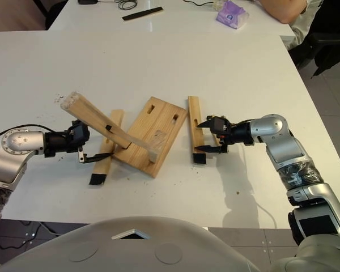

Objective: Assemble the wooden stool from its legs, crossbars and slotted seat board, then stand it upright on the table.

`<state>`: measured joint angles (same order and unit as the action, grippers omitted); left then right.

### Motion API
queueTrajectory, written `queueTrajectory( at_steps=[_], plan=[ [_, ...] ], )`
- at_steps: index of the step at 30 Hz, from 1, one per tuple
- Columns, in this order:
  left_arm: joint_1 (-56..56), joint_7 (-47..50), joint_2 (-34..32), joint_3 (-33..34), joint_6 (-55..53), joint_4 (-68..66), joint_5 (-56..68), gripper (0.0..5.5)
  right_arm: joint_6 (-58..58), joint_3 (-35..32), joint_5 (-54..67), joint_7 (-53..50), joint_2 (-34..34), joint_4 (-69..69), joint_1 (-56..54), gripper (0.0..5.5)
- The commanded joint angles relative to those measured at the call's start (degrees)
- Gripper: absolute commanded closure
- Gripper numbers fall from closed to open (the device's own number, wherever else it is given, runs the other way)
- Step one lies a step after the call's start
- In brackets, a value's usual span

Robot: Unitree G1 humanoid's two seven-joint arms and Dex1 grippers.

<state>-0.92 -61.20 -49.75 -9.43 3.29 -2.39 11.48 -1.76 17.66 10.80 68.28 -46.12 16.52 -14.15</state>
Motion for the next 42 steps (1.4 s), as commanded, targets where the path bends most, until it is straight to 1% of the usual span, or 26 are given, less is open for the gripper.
queueTrajectory(
  at_steps=[1,9,16,22,27,33,36,39,42],
  plan=[
    [3.78,0.28,-2.19,-1.89,-0.87,-4.21,-5.88,0.10,1.36,1.38,-6.99,-2.15,-3.89,5.01,7.75,1.55],
    [3.86,0.86,-2.29,-1.64,-0.49,-3.86,-5.42,0.10,2.19,-3.20,-3.68,-2.88,-6.74,1.45,12.22,1.55],
    [2.01,1.71,-2.98,-1.61,0.99,-7.66,-7.42,0.10,7.62,-6.82,0.84,-4.00,-5.61,-9.54,14.88,1.55],
    [-0.94,1.16,-3.05,-0.57,1.45,-10.10,-6.74,0.10,13.09,-10.71,5.78,-5.49,-4.38,-19.49,16.37,1.55],
    [-1.84,0.65,-2.68,-0.26,1.14,-9.77,-5.91,0.10,16.29,-11.88,7.01,-6.27,-3.50,-24.55,15.76,1.55],
    [-3.47,-0.70,-0.20,3.77,-8.31,-3.77,3.33,0.10,17.74,-11.18,6.44,-6.57,-2.14,-25.23,12.32,1.55],
    [-2.79,-0.70,-0.09,8.76,-16.08,2.42,10.92,0.10,16.28,-8.53,3.69,-8.28,2.18,-20.18,6.02,1.55],
    [-1.20,-2.16,-1.65,14.59,-22.88,7.18,18.46,0.10,15.01,-6.65,1.00,-10.03,6.19,-14.26,0.20,1.55],
    [4.30,-6.70,-4.96,17.07,-25.37,12.38,21.05,0.10,13.45,-5.28,-0.93,-9.86,8.56,-10.23,-3.73,1.55]
  ],
)
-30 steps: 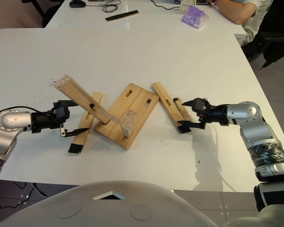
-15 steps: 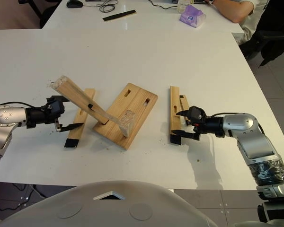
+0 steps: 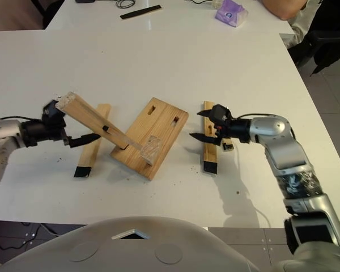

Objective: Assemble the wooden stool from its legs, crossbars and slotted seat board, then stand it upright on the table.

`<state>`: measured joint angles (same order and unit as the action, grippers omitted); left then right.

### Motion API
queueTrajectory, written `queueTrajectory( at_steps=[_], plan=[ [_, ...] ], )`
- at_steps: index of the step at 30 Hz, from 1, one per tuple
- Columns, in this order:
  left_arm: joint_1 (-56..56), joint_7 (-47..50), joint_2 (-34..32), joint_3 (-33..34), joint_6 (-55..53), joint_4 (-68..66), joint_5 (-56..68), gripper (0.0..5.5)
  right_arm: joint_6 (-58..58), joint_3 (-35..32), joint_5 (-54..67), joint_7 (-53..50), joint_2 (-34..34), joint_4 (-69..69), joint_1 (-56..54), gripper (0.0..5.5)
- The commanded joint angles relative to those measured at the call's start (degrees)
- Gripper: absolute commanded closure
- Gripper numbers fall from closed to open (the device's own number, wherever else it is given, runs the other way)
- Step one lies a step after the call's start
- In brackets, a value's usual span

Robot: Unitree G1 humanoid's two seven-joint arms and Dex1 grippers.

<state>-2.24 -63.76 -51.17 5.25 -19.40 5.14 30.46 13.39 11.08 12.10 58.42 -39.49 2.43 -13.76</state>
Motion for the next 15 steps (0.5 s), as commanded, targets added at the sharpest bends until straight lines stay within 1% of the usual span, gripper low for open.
queueTrajectory(
  at_steps=[1,4,8,12,15],
  plan=[
    [7.60,-5.33,-4.34,2.65,-2.90,6.68,2.20,0.10,-2.45,1.87,-3.07,-0.09,2.84,5.31,-5.54,1.55],
    [10.37,-6.41,-4.42,1.09,-4.12,12.46,2.71,0.10,-4.96,3.47,-5.61,-0.53,5.75,10.59,-9.95,1.55],
    [14.10,-3.59,-0.55,-5.56,-5.28,21.64,1.26,0.10,-9.65,5.90,-9.66,-0.87,10.20,21.09,-18.26,1.55],
    [15.92,-1.14,1.88,-10.14,-4.59,21.91,-1.90,0.10,-16.02,7.63,-14.79,-5.23,15.44,33.47,-25.69,1.55],
    [15.36,0.64,3.52,-12.94,-5.19,21.50,-3.58,0.10,-22.15,11.17,-19.88,-5.17,15.88,40.03,-26.79,1.55]
  ],
)
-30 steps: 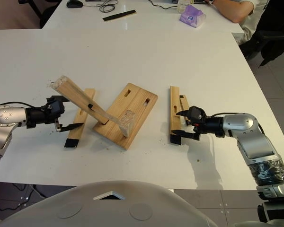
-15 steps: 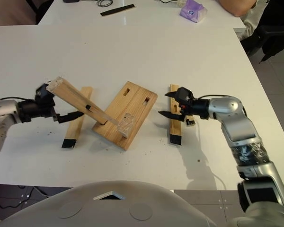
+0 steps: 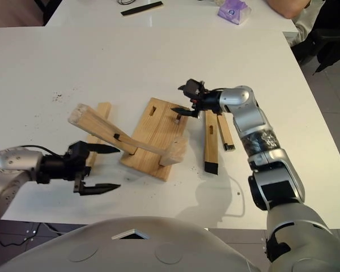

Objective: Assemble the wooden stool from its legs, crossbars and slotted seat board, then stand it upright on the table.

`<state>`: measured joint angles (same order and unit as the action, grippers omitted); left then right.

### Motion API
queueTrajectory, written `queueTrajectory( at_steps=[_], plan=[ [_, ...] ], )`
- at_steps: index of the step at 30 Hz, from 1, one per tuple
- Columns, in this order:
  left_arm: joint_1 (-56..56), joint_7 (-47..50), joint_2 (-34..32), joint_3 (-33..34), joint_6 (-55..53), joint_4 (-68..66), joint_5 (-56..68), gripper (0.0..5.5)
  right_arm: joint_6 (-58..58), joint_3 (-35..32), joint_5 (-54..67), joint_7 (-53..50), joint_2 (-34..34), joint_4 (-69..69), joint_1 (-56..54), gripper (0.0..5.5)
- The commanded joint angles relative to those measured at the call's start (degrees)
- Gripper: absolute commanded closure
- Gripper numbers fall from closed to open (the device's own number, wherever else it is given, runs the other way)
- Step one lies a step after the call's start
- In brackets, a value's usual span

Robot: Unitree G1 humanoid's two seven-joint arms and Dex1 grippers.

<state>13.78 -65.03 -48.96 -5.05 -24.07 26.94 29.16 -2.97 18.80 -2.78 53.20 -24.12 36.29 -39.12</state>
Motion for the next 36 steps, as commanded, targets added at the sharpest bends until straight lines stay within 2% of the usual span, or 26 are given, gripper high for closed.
queueTrajectory(
  at_steps=[1,6,10,14,21,29,33,36],
  plan=[
    [-1.06,2.53,1.67,-3.64,-0.27,-0.90,-3.54,0.10,-7.74,4.65,-6.63,0.65,-0.15,7.45,-1.26,1.55],
    [-3.80,7.42,4.54,-6.23,1.87,-6.58,-9.72,0.10,-16.72,9.32,-13.25,3.90,-5.61,13.02,-0.37,1.55],
    [-8.86,15.79,8.91,-10.36,8.20,-15.32,-21.29,0.10,-18.87,9.52,-13.01,6.26,-8.15,14.53,0.13,1.55],
    [-14.32,25.43,13.08,-6.71,12.37,-24.48,-25.91,0.10,-17.49,8.48,-9.63,9.59,-8.51,10.14,2.29,1.55],
    [-23.19,29.15,15.66,-3.59,15.50,-33.06,-27.27,0.10,-14.60,8.24,-7.92,11.91,-10.85,1.97,7.12,1.55],
    [-29.03,30.66,23.41,-5.91,18.40,-39.15,-28.66,0.10,-8.51,8.96,-3.72,16.78,-16.61,-17.02,16.64,1.55],
    [-34.30,32.06,26.74,-5.73,17.59,-42.40,-29.54,0.10,2.02,7.69,5.58,21.59,-18.45,-28.60,21.37,1.55],
    [-38.42,32.73,26.94,-3.61,17.02,-43.60,-29.21,0.10,7.91,5.40,9.69,21.35,-17.50,-31.28,20.83,1.55]
  ],
)
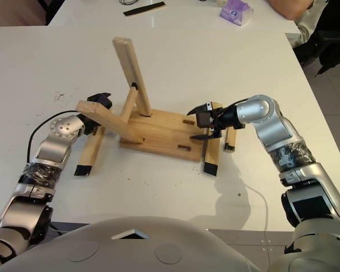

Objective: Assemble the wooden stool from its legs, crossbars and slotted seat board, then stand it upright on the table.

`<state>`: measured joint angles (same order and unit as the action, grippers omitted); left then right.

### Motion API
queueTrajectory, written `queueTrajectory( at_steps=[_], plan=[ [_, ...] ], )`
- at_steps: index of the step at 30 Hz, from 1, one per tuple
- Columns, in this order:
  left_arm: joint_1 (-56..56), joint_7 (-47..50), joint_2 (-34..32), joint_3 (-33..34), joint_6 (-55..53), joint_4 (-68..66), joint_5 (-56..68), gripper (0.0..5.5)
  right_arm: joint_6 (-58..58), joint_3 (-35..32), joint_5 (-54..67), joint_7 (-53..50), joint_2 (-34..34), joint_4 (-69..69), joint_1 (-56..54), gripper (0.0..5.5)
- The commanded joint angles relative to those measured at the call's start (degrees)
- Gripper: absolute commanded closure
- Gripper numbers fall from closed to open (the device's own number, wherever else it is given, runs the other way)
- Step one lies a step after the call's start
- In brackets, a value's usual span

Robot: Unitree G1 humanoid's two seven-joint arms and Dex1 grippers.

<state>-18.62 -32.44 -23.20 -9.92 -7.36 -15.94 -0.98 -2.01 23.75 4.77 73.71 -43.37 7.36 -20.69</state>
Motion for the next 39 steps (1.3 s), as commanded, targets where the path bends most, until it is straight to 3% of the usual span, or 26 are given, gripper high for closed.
queueTrajectory(
  at_steps=[1,5,10,16,21,27,33,39],
  plan=[
    [-7.41,0.49,0.47,2.45,0.56,-0.89,0.84,0.10,9.05,-0.64,3.67,0.43,2.30,-3.13,1.85,1.55],
    [-8.43,-0.70,-5.22,8.02,0.25,3.94,1.98,0.10,14.14,-6.63,6.98,-4.05,3.63,-4.93,1.09,1.55],
    [0.95,-4.56,-15.42,16.15,-0.31,10.18,3.39,0.10,20.06,-16.31,13.04,-8.72,2.54,-10.12,5.03,1.55],
    [20.73,-21.07,-21.57,16.81,-9.04,31.92,18.28,0.10,12.09,-16.39,5.09,-17.66,5.20,-0.35,4.25,1.55],
    [24.37,-21.19,-19.29,11.46,-13.95,39.16,20.47,0.10,3.78,-13.16,-1.74,-20.62,7.49,9.33,0.83,1.55],
    [28.19,-19.62,-21.83,0.76,-0.55,33.93,3.58,0.10,-3.08,-7.83,-5.90,-15.48,6.81,10.50,1.86,1.55],
    [20.25,-13.75,-13.00,-4.37,1.05,27.51,-0.68,0.10,-3.53,-4.96,-6.37,-11.46,6.20,5.42,5.41,1.55],
    [13.79,-6.10,-6.25,-2.81,0.21,19.10,-2.25,0.10,-1.35,-3.20,-5.96,-11.48,7.60,0.96,7.49,1.55]
  ],
)
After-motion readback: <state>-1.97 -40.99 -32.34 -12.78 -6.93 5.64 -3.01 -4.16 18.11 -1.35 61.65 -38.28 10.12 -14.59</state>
